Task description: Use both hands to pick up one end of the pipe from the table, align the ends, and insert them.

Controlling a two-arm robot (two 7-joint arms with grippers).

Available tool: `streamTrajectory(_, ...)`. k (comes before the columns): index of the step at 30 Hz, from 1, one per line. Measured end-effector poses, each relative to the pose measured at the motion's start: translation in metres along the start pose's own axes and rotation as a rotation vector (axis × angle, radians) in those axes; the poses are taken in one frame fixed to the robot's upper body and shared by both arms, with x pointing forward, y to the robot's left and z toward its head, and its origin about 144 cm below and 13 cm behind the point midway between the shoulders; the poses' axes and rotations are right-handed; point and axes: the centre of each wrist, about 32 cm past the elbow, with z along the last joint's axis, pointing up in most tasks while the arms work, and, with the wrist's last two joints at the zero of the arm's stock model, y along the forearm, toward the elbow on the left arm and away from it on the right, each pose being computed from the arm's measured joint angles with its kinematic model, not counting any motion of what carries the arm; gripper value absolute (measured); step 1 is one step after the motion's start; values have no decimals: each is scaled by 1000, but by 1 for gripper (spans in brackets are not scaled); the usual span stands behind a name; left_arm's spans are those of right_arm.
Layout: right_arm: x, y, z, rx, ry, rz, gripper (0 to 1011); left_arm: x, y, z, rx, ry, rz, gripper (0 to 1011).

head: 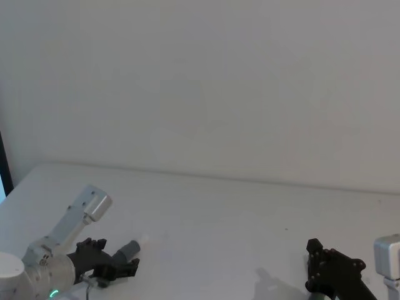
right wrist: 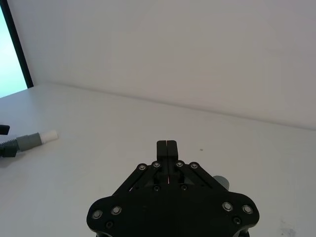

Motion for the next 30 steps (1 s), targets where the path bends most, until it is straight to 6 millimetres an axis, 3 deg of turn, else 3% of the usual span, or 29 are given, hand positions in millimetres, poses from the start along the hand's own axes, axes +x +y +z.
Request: streamTrajectory(30,0,0,0,0,0,0,0,13,-21,-1,29,28,-55,1002)
